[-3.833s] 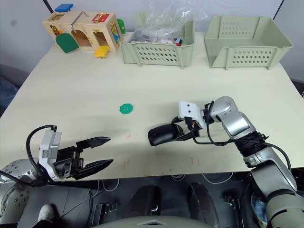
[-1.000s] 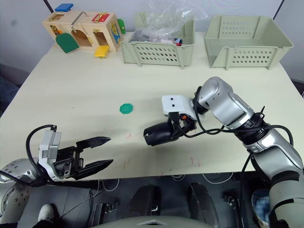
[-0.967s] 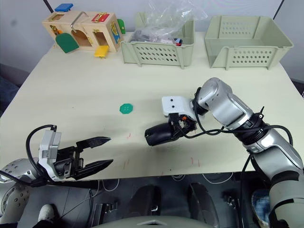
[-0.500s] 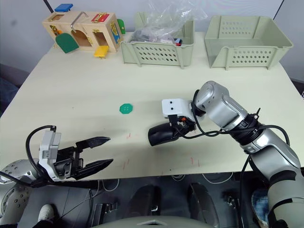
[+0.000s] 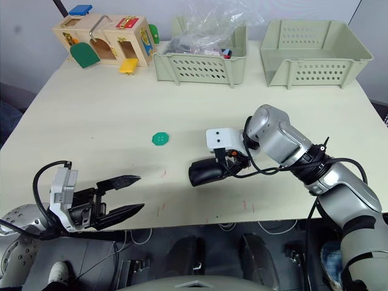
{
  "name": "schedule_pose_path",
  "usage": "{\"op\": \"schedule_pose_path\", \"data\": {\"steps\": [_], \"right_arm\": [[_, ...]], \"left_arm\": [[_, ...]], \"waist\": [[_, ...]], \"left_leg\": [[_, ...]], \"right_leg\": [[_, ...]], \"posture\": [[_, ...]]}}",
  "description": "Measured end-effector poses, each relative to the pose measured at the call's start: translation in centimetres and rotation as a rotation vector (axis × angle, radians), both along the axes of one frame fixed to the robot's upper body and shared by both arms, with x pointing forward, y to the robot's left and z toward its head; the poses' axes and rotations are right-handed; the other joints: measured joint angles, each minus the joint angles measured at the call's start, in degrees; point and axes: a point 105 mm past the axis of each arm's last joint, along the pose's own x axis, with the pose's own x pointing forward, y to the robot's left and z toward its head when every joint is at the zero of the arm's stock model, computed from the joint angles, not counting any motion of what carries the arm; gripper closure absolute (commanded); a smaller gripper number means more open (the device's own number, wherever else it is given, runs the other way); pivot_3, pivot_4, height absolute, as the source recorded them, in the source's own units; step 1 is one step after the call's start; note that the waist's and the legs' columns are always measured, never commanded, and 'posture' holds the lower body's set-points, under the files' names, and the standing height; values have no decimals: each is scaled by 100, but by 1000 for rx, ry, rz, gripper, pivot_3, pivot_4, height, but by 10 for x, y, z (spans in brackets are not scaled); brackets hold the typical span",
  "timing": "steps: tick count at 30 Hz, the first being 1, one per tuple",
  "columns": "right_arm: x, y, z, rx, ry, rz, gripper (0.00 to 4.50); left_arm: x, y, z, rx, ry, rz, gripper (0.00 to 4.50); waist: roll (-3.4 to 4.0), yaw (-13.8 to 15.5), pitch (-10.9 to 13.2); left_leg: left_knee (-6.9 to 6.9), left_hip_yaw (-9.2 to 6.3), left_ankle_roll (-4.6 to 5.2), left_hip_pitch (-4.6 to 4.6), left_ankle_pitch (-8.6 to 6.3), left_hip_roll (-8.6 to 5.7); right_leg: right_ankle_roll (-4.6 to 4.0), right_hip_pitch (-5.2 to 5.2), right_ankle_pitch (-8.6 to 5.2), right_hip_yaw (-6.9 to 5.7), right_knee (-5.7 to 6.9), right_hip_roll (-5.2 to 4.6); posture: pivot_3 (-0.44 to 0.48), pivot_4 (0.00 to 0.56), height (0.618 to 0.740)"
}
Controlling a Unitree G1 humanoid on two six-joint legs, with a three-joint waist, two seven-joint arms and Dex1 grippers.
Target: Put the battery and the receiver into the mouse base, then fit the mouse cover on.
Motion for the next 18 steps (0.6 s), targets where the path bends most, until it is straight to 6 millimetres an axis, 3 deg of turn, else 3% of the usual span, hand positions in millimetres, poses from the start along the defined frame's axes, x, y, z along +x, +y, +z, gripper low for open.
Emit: {"op": "schedule_pose_path", "data": {"steps": [18], "right_arm": [[-2,9,-1,-34,-14,46,1612]], "left_arm": [[0,0,-1,0,4,5,233]], "waist": [[0,0,0]], "left_leg": [[0,1,0,-1,0,0]], "right_leg": [[0,0,0,0,0,0]], "posture": [[0,150,740]]}}
